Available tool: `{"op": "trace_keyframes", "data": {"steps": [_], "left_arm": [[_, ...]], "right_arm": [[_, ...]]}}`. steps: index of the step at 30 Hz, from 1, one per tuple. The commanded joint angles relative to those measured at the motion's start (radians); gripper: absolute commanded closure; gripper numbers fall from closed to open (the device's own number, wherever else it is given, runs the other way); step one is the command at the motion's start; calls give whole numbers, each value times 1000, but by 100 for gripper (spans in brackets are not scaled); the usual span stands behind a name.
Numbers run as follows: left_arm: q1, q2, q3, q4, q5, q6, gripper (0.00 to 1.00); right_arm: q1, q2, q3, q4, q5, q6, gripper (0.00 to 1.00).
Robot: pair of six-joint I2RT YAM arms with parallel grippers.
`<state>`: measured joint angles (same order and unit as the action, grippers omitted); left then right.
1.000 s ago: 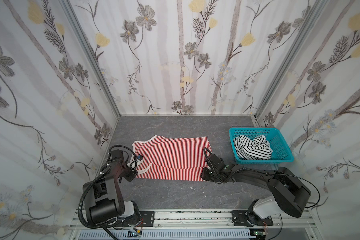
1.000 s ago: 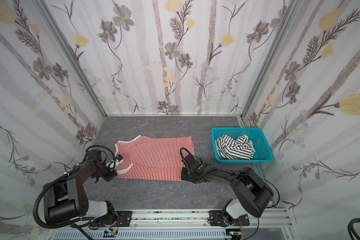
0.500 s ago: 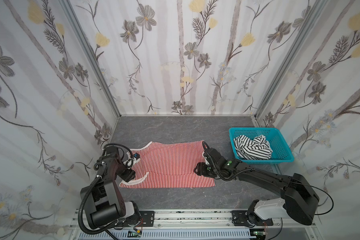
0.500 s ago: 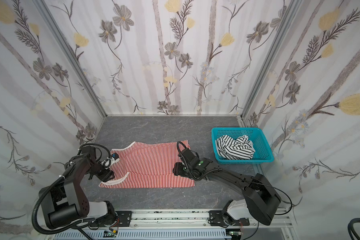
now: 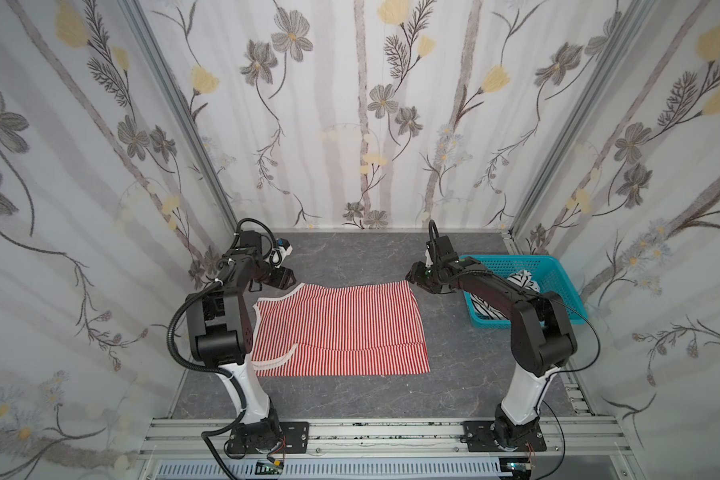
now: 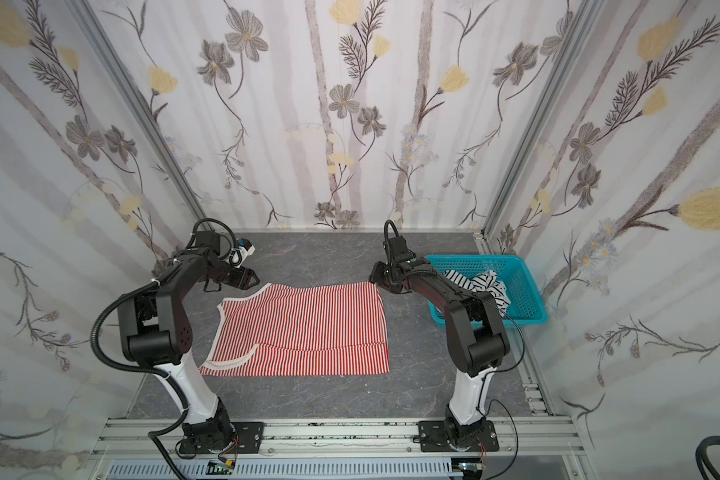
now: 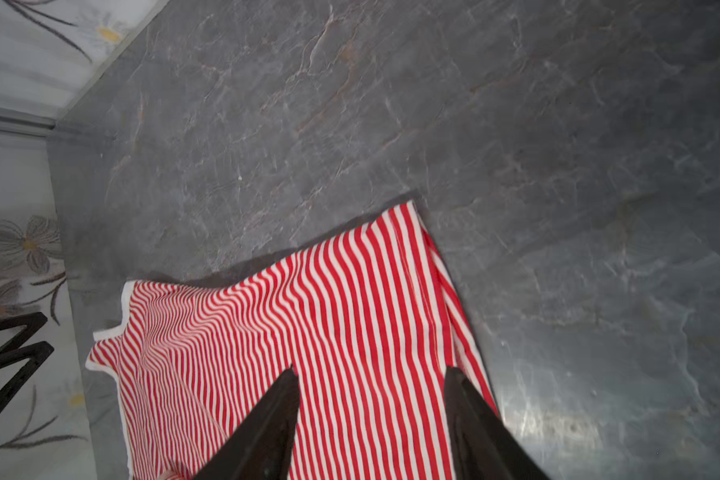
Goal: Fold and stack the tank tops
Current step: 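Move both grippers to the far edge of the striped tank top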
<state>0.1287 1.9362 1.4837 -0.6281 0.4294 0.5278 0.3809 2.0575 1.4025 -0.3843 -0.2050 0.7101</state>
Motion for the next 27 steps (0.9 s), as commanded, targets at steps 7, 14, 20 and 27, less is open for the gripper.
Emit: {"op": "trace_keyframes", "data": {"steps": [7, 14, 20, 27], "left_arm": [[-30, 131, 132, 30, 17, -188, 36], [-37, 121, 79, 58, 22, -199, 36], [-38, 113, 59, 74, 22, -206, 36], [-38, 111, 51, 83, 14, -210, 36]], "right_arm": [[-54, 250, 207, -19, -93, -23, 51], [-51, 338, 274, -20, -120, -21, 56], [-42, 372, 302, -19, -124, -24, 59], [-21, 372, 293, -38, -108, -38, 68]]}}
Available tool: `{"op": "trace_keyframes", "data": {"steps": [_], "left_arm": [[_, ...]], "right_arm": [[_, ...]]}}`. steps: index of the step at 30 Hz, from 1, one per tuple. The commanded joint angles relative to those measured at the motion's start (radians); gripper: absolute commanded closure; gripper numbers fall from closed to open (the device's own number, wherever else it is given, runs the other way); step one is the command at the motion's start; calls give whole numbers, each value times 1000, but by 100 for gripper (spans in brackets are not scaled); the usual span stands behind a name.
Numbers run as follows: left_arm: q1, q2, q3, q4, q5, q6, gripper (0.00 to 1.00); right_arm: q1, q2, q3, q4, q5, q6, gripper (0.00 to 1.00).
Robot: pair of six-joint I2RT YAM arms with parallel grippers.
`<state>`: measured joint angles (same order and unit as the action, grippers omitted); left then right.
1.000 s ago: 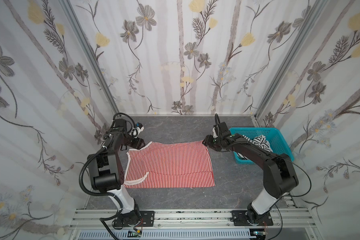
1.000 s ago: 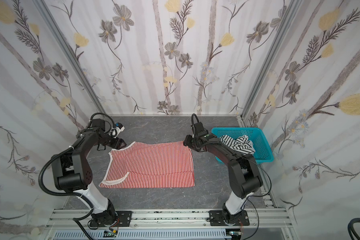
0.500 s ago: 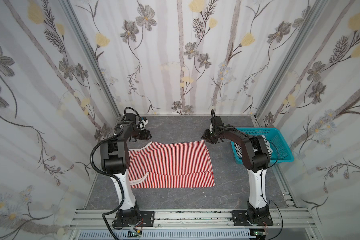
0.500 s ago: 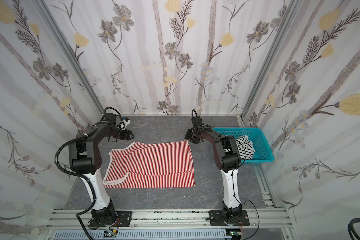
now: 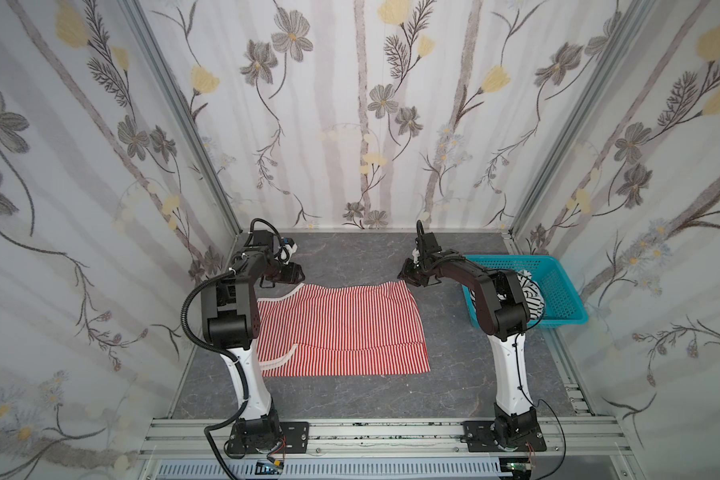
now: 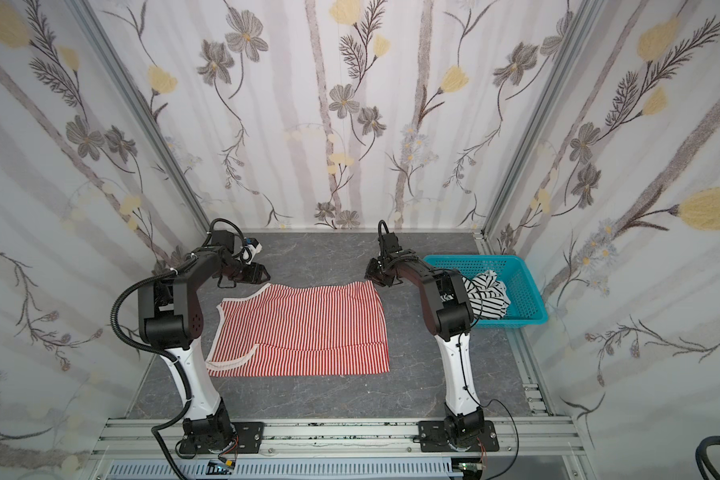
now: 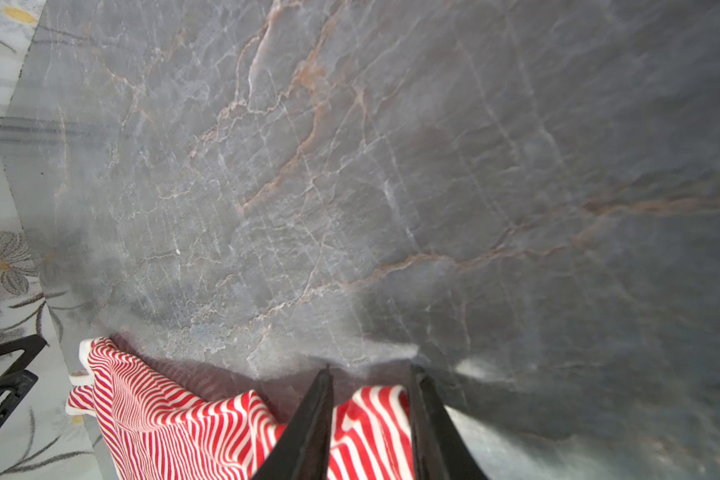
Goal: Fold and stack the tank tops
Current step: 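Move both grippers to the far edge of the striped tank top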
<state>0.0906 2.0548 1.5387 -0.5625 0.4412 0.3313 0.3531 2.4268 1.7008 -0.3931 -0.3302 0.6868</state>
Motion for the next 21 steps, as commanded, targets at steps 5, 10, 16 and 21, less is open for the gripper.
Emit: {"op": "trace_keyframes", "data": {"steps": [5, 10, 16, 21], "left_arm": [[-1, 4, -8, 24, -7, -17, 36], [-1, 5, -15, 29, -12, -17, 36], [-7, 10, -12, 32, -17, -18, 36], [-23, 33, -2, 34, -61, -24, 38]], "right_arm": [[3, -24, -28, -27, 46, -22, 89], [-3, -67, -59, -21, 64, -32, 100], [-5, -151, -122, 6, 67, -36, 100], [-3, -208, -192, 54, 36, -22, 100]]}}
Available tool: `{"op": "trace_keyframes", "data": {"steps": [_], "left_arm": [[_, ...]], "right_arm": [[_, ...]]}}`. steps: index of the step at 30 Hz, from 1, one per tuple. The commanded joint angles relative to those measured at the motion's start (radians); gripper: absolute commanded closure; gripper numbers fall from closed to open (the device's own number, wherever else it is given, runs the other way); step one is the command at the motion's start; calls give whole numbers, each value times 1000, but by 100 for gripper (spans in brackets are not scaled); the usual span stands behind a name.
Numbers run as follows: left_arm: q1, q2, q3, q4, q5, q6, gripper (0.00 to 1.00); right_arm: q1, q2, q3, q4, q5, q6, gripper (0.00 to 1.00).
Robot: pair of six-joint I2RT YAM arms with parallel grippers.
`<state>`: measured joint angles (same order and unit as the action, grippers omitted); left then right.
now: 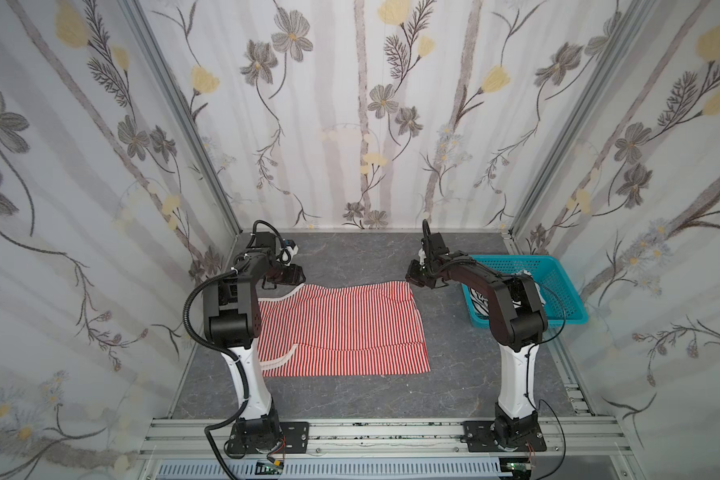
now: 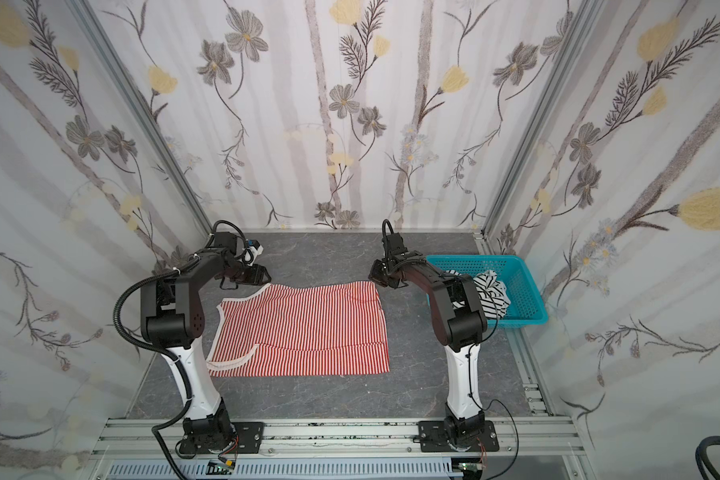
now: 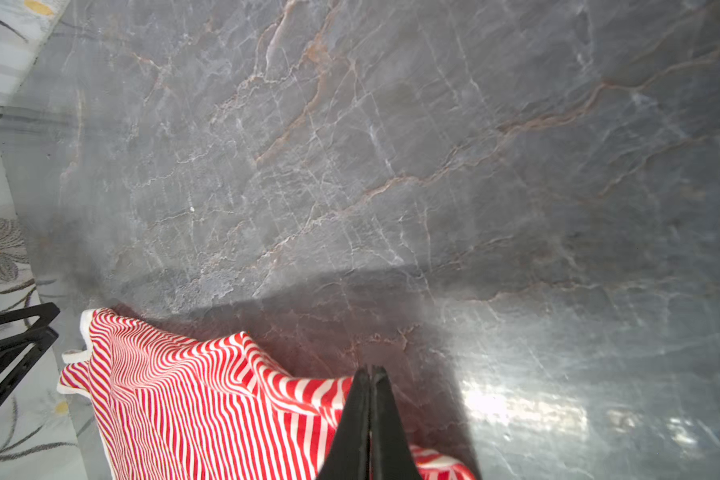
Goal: Fold and stack the tank tops
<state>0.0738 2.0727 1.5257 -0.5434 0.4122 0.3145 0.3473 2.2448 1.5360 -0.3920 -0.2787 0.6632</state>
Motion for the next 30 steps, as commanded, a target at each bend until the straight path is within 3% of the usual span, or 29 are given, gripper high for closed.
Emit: {"op": "trace_keyframes", "data": {"steps": [1, 4, 9, 11, 22, 30], "left_arm": [[-8, 23, 14, 14, -44, -8, 38], [-15, 35, 17, 14, -55, -9, 43], [-26, 34, 17, 15, -54, -11, 68], [-28, 34, 17, 14, -52, -12, 72], [-39, 56, 18, 14, -44, -28, 69], [-36, 62, 22, 6, 16, -34, 89]], "right_arm": [[3, -36, -48, 70, -27, 10, 100], [6, -70, -116, 125, -44, 33, 100], [5, -94, -173, 160, -48, 42, 100], [4, -99, -181, 166, -51, 44, 100], [4, -103, -178, 168, -53, 44, 100], [-5, -110, -178, 163, -52, 43, 100]]}}
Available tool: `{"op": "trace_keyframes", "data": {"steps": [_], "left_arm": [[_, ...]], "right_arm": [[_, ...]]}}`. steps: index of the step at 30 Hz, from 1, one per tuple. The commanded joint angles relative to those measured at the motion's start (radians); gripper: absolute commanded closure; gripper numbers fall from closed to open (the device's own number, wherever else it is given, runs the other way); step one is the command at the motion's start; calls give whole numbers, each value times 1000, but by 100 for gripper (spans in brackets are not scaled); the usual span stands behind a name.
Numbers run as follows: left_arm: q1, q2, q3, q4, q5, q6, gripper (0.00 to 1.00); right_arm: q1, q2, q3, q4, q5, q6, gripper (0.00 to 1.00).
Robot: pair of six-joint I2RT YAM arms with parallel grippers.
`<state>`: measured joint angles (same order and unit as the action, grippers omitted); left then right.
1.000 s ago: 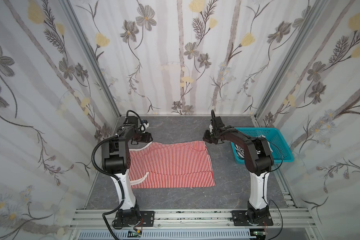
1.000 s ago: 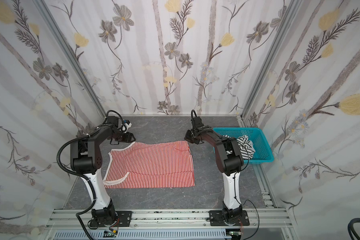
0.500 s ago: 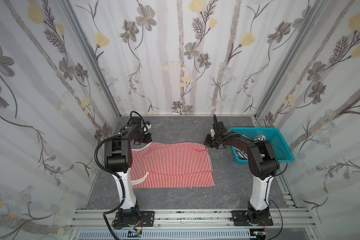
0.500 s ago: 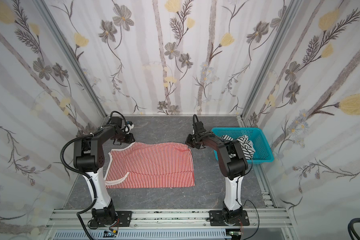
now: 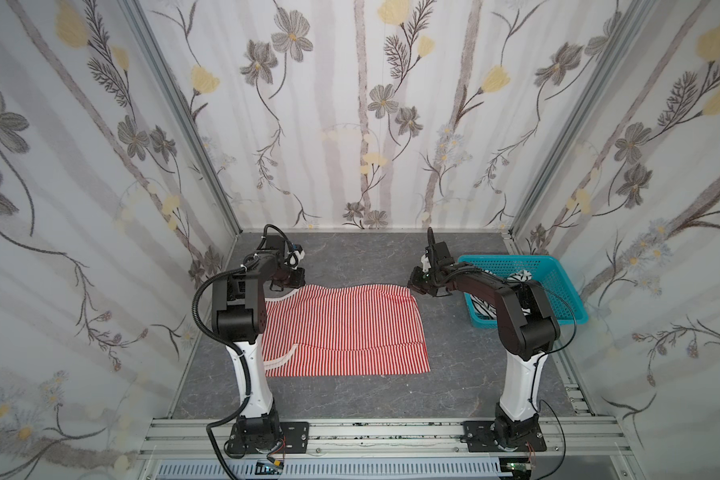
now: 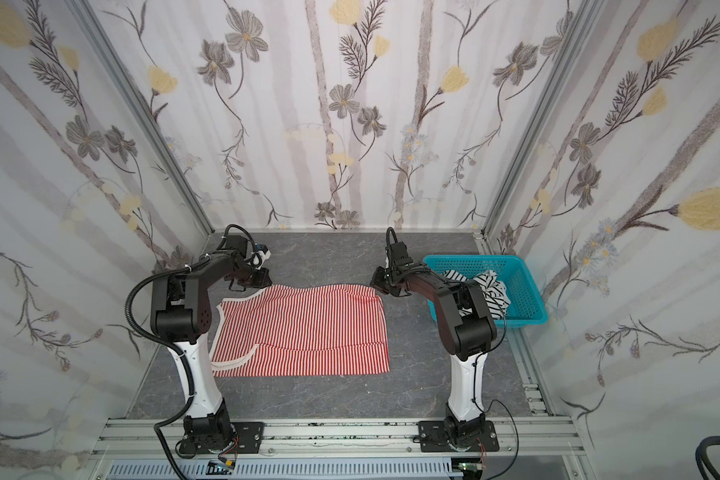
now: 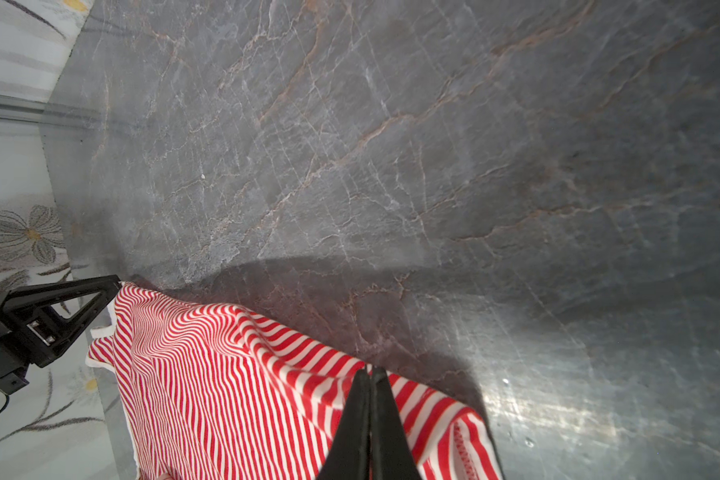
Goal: Fold and stack the tank tops
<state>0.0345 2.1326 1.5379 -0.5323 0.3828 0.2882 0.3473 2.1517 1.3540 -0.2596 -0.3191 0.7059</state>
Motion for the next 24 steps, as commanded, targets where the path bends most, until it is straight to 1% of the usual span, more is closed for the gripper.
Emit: {"op": "trace_keyframes", "data": {"steps": [1, 3, 6, 9, 11, 19, 24], "left_arm": [[7, 1, 13, -7, 54, -10, 94], [18, -5, 19, -7, 69, -20, 100], [36, -19, 25, -7, 102, -29, 100], [54, -40, 24, -12, 178, -35, 100], [56, -51, 17, -14, 204, -41, 100], [57, -76, -14, -20, 217, -39, 99], [59, -141, -70, -21, 212, -16, 99]], "right_arm": [[-12, -23, 0, 31, -9, 0, 100], [-25, -34, -8, 31, -11, -5, 100], [-42, -55, -23, 31, -15, -20, 100], [-44, -67, -27, 29, -35, -39, 100], [-44, -72, -29, 28, -52, -43, 100], [-38, -100, -60, 39, -78, -53, 100], [-20, -143, -105, 37, -84, -77, 100]]}}
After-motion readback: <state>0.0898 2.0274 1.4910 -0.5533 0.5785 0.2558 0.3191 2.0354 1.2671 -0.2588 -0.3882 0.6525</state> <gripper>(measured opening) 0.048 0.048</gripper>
